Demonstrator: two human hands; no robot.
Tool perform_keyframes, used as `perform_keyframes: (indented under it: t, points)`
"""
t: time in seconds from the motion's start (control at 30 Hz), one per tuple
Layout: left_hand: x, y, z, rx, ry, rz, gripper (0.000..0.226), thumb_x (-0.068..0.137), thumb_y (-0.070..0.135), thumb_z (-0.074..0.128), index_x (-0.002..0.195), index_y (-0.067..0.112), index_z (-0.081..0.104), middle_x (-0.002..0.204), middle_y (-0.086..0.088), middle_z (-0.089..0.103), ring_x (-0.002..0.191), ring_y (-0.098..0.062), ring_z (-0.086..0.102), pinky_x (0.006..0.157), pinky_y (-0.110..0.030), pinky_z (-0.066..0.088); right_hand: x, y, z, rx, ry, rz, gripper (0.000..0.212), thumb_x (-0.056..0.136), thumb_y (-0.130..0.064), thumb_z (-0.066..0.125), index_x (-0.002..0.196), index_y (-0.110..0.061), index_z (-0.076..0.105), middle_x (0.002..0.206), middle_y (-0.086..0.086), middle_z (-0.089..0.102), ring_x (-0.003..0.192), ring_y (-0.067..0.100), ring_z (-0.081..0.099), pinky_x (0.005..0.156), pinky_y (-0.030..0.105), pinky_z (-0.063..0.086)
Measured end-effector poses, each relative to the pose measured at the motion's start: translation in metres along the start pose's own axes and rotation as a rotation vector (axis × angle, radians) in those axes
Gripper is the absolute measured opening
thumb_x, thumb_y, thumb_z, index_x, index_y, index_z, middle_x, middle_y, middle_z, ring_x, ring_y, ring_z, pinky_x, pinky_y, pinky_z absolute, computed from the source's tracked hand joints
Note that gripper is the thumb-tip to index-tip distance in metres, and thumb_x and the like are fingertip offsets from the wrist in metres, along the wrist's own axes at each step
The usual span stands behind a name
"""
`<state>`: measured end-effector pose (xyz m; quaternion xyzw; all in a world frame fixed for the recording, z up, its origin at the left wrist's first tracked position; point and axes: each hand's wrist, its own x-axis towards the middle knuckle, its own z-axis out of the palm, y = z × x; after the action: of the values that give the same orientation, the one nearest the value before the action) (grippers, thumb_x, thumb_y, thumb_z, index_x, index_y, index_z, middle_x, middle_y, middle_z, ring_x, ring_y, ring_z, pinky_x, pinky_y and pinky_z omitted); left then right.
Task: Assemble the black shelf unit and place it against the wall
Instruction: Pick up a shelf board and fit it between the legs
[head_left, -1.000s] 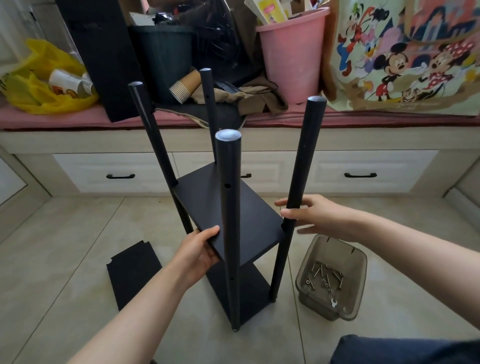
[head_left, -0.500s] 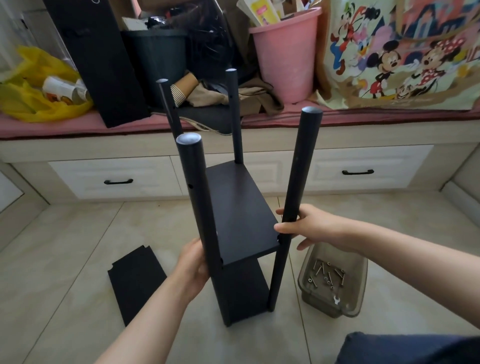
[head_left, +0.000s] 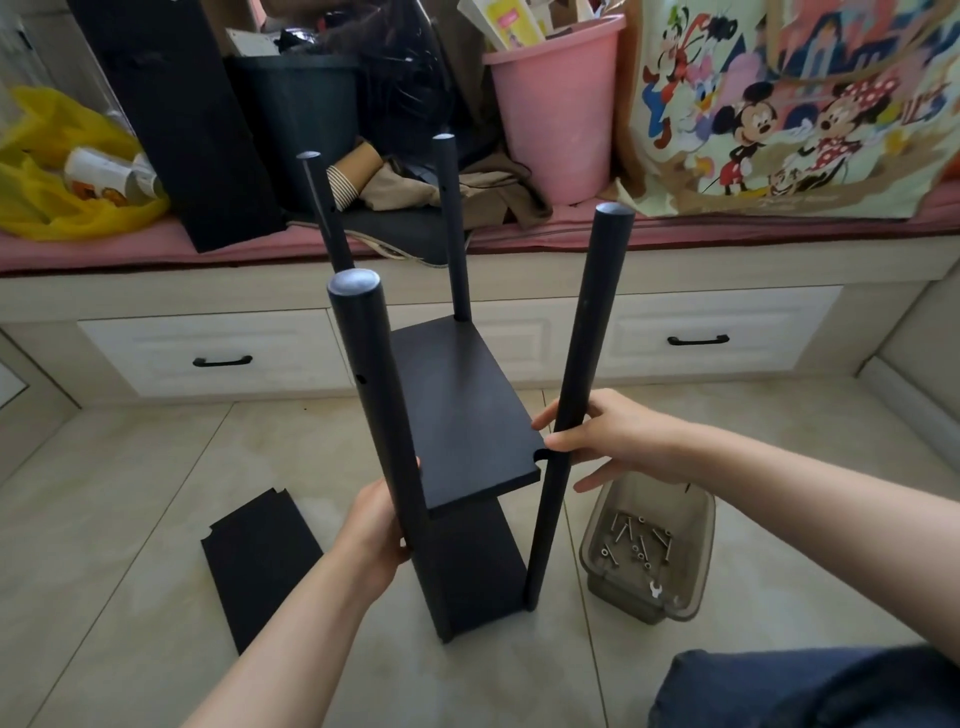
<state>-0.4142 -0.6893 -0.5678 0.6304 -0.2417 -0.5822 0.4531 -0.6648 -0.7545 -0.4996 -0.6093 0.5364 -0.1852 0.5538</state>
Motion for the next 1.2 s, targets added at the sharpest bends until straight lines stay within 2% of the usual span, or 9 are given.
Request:
perform_keyframes:
  t: [0.13, 0.23, 0.27, 0.43, 0.5, 0.7, 0.9, 1.07, 1.2]
  points:
    - [-0.004, 0.001, -0.002, -0.008, -0.012, 0.000, 0.021, 0.099, 0.040, 0.060, 0.104, 0.021, 0.066, 0.105, -0.010, 0.067, 0.098, -0.031, 0.061, 0.085, -0.045, 0.048, 0.000, 0.001, 0.000, -0.001, -0.030, -0.009, 0.025, 0.092, -0.021, 0.069, 0.115, -0.030, 0.065, 0.100, -0.007, 0.076, 0.093, 0.012, 0.073, 0.067, 0.038, 0.062]
    - [-0.006, -0.001, -0.002, -0.040, -0.006, 0.021, 0.020, 0.099, 0.039, 0.062, 0.108, 0.022, 0.065, 0.114, -0.012, 0.068, 0.101, -0.033, 0.063, 0.097, -0.052, 0.050, -0.001, 0.000, 0.002, -0.061, -0.018, -0.024, 0.031, 0.094, -0.023, 0.068, 0.122, -0.034, 0.061, 0.106, -0.007, 0.072, 0.097, 0.012, 0.070, 0.066, 0.033, 0.062]
    - [-0.006, -0.002, -0.002, -0.054, -0.005, 0.029, 0.020, 0.098, 0.038, 0.063, 0.109, 0.022, 0.065, 0.112, -0.011, 0.069, 0.098, -0.032, 0.064, 0.096, -0.051, 0.051, -0.001, 0.000, 0.003, -0.073, -0.011, -0.029, 0.031, 0.094, -0.024, 0.067, 0.122, -0.034, 0.059, 0.106, -0.008, 0.071, 0.097, 0.011, 0.070, 0.066, 0.032, 0.061]
    - [0.000, -0.006, 0.005, -0.142, -0.031, 0.052, 0.014, 0.101, 0.031, 0.059, 0.100, 0.020, 0.067, 0.073, 0.007, 0.077, 0.062, -0.011, 0.073, 0.050, -0.025, 0.054, 0.000, -0.001, 0.002, -0.119, 0.016, -0.037, 0.016, 0.094, -0.024, 0.066, 0.108, -0.031, 0.059, 0.100, -0.009, 0.071, 0.095, 0.008, 0.069, 0.066, 0.029, 0.062]
    - [0.000, -0.006, 0.006, -0.160, -0.029, 0.056, 0.014, 0.102, 0.028, 0.058, 0.097, 0.017, 0.066, 0.067, 0.007, 0.075, 0.051, -0.007, 0.069, 0.041, -0.019, 0.049, 0.000, -0.002, 0.003, -0.158, 0.033, -0.042, 0.009, 0.094, -0.024, 0.066, 0.100, -0.028, 0.061, 0.101, -0.007, 0.070, 0.096, 0.009, 0.068, 0.067, 0.029, 0.062]
    - [0.003, -0.004, 0.003, -0.154, 0.026, 0.056, 0.017, 0.102, 0.023, 0.058, 0.091, 0.014, 0.068, 0.061, 0.006, 0.072, 0.048, -0.009, 0.067, 0.043, -0.019, 0.048, 0.000, -0.005, 0.010, -0.213, 0.034, -0.047, 0.003, 0.094, -0.023, 0.066, 0.093, -0.020, 0.064, 0.107, 0.004, 0.071, 0.101, 0.019, 0.069, 0.068, 0.030, 0.062]
    - [0.002, -0.004, 0.005, -0.187, 0.089, 0.010, 0.019, 0.097, 0.015, 0.061, 0.079, 0.011, 0.067, 0.071, -0.004, 0.069, 0.066, -0.022, 0.063, 0.059, -0.029, 0.048, 0.004, -0.009, 0.016, -0.281, 0.025, -0.066, 0.013, 0.092, -0.025, 0.070, 0.102, -0.016, 0.067, 0.117, 0.004, 0.069, 0.099, 0.018, 0.069, 0.069, 0.031, 0.062]
    - [0.004, -0.002, 0.007, -0.238, 0.108, 0.015, 0.019, 0.096, 0.021, 0.063, 0.078, 0.014, 0.067, 0.057, 0.002, 0.066, 0.047, -0.012, 0.064, 0.044, -0.021, 0.048, 0.002, -0.009, 0.017, -0.239, -0.007, -0.039, 0.015, 0.092, -0.017, 0.069, 0.105, -0.013, 0.064, 0.117, 0.005, 0.067, 0.096, 0.016, 0.069, 0.068, 0.030, 0.062]
    - [0.009, -0.002, 0.006, -0.269, 0.123, 0.061, 0.044, 0.099, 0.029, 0.057, 0.059, 0.019, 0.074, 0.052, 0.004, 0.063, 0.043, -0.009, 0.062, 0.044, -0.022, 0.051, 0.004, -0.008, 0.022, -0.214, -0.028, -0.016, 0.048, 0.092, -0.030, 0.069, 0.135, -0.026, 0.048, 0.118, -0.009, 0.056, 0.101, 0.007, 0.061, 0.063, 0.023, 0.058]
